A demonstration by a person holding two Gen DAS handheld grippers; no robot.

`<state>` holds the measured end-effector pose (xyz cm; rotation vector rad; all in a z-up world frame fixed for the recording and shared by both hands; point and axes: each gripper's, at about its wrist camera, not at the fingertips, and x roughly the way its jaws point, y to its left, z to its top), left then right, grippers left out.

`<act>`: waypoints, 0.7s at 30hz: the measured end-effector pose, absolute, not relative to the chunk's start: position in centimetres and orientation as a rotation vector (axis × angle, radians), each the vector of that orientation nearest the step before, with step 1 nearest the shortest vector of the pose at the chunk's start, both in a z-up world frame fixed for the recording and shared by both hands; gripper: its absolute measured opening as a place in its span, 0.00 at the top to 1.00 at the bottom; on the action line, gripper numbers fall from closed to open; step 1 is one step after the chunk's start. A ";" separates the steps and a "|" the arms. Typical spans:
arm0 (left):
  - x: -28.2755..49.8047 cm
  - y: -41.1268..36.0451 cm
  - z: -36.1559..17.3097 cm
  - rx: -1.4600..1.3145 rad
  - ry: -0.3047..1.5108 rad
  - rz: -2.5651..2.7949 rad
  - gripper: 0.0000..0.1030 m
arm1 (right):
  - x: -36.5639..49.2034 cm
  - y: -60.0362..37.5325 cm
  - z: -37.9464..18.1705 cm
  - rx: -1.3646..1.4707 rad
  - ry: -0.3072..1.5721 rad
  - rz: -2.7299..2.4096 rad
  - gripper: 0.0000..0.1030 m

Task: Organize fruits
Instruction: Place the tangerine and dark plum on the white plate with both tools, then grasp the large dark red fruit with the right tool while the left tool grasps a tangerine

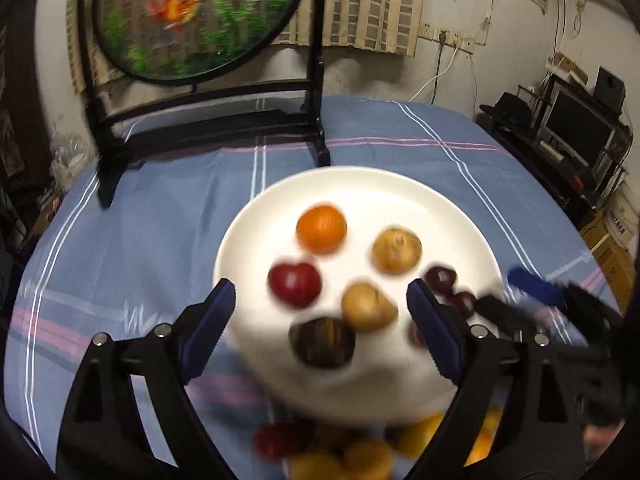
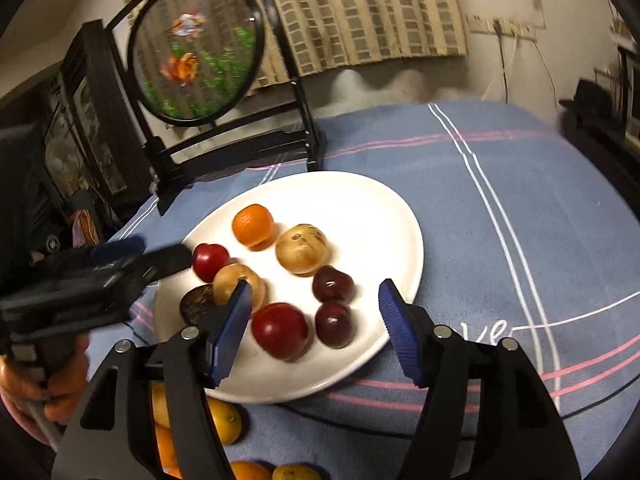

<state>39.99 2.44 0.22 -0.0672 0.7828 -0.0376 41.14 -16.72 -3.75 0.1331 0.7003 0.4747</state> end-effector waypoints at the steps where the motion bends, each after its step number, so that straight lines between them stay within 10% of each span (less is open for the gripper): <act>1: 38.7 2.9 0.2 -0.083 0.781 -0.042 0.12 | 40.5 -16.7 -3.4 0.123 0.692 0.488 0.36; 21: 24.0 4.3 -3.4 -0.003 0.685 0.025 0.07 | 27.1 -15.1 -5.0 -0.214 0.782 0.704 0.36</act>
